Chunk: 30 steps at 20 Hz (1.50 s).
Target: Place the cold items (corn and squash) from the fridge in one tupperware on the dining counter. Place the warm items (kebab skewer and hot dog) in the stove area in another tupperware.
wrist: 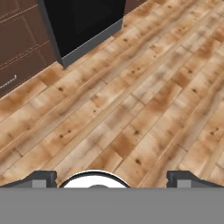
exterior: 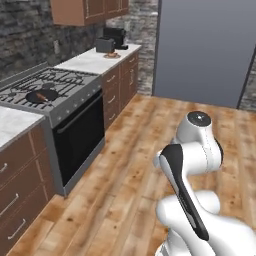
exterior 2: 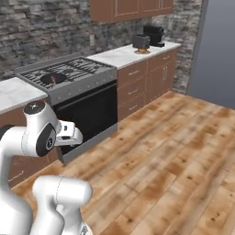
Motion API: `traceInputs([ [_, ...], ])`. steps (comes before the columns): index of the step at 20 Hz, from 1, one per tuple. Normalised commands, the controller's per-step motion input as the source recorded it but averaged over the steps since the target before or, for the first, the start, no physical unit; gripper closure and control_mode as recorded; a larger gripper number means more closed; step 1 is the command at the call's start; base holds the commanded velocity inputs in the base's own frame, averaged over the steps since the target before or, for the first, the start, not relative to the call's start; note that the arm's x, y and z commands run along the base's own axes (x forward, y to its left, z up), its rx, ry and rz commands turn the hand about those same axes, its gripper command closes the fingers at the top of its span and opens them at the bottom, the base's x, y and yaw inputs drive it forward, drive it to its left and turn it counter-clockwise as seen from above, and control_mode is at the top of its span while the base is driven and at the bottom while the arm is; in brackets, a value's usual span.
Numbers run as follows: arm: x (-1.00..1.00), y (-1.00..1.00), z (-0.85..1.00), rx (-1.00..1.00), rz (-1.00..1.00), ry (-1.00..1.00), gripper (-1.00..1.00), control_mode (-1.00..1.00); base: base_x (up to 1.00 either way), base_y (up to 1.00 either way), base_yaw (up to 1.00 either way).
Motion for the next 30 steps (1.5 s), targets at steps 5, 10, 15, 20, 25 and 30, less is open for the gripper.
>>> traceInputs([
  [5,0.0,0.0,0.0,0.0,0.0,0.0,-1.0,1.0,1.0,-0.34,0.07],
  [10,0.0,0.0,0.0,0.0,0.0,0.0,-1.0,1.0,1.0,-0.21,0.13],
  [15,0.0,0.0,0.0,0.0,0.0,0.0,-1.0,1.0,1.0,-0.15,0.18],
  [20,0.0,0.0,0.0,0.0,0.0,0.0,-1.0,1.0,1.0,-0.23,0.25],
  [25,0.0,0.0,0.0,0.0,0.0,0.0,-1.0,1.0,1.0,-0.47,0.3],
  [30,0.0,0.0,0.0,0.0,0.0,0.0,-1.0,1.0,1.0,-0.69,0.31],
])
